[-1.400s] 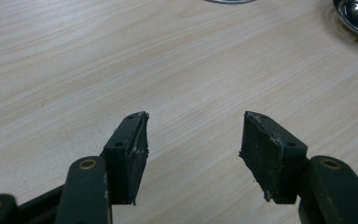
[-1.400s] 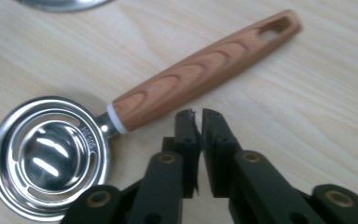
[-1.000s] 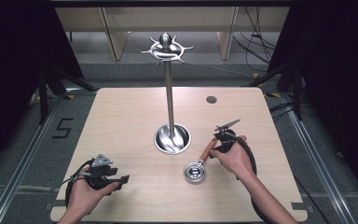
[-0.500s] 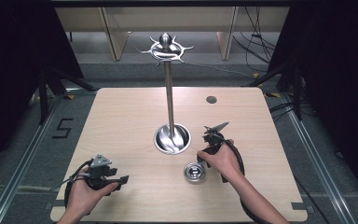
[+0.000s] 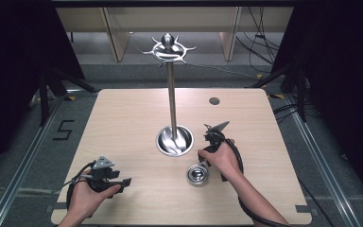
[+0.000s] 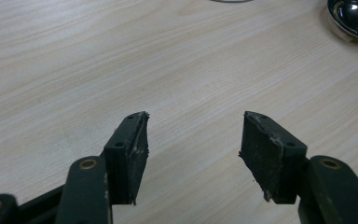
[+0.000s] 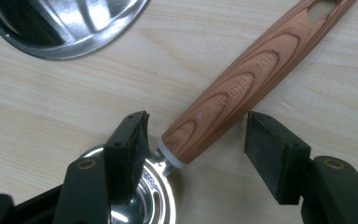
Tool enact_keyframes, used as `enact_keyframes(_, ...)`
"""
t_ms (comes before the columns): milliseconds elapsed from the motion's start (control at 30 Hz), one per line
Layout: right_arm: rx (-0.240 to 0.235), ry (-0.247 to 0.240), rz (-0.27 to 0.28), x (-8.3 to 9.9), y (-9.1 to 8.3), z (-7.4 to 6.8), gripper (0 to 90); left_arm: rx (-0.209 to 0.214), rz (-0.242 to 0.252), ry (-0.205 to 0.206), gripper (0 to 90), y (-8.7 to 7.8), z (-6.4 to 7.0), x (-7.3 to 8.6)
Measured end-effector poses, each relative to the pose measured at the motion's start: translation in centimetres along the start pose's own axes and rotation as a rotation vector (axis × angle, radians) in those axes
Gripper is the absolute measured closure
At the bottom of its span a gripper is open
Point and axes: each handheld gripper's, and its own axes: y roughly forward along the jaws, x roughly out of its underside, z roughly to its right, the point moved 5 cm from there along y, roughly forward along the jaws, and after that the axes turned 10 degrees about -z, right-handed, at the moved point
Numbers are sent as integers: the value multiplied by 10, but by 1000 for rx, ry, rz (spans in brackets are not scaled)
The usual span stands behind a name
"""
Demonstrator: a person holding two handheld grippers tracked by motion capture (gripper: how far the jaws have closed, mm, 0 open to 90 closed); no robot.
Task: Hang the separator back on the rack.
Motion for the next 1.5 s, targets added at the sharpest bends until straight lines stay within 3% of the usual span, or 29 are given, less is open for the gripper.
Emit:
enact_keyframes(100,33,14,-11,-1,2,1,394,-4,-2,4,407,0,1,0)
enact_keyframes(167,22,-18,8,-2,2,0,390,2,-4,11,407,0,2,0)
enact_keyframes(200,14,39,-29,-1,1,-4,390,2,-3,3,407,1,2,0)
enact_keyframes(367,21,48,-34,-2,3,-4,398,-10,1,-1,409,0,0,0)
enact_keyframes(467,24,26,-35,-2,5,-4,399,-2,-2,1,408,0,0,0)
enact_keyframes(533,28,46,-39,-1,6,-5,403,5,-11,8,408,-1,1,0)
enact_keyframes(567,43,8,-16,-2,7,-3,407,5,-9,7,408,-1,1,0)
enact_keyframes(633,54,2,-27,-1,9,-2,414,6,-10,8,408,-1,1,0)
enact_keyframes(667,54,-25,-26,-2,8,-3,419,6,-10,10,408,-1,1,0)
enact_keyframes(700,36,38,-62,1,7,-8,424,1,-7,6,408,-1,1,0)
enact_keyframes(733,30,43,-49,0,8,-9,428,-2,0,-3,408,0,1,0)
enact_keyframes(800,49,9,-61,0,7,-7,439,10,-9,13,408,-1,1,0)
enact_keyframes(900,47,54,-79,-1,6,-9,458,10,-10,11,408,-1,1,0)
enact_keyframes(1000,49,59,-56,-2,8,-9,466,-1,-8,3,408,0,1,0)
enact_keyframes(1067,63,42,-82,-1,7,-9,474,3,-6,-1,408,0,1,0)
enact_keyframes(1433,45,65,-119,1,5,-10,528,11,-7,9,408,0,2,0)
enact_keyframes(1500,66,33,-117,2,5,-8,536,12,-4,12,408,0,2,0)
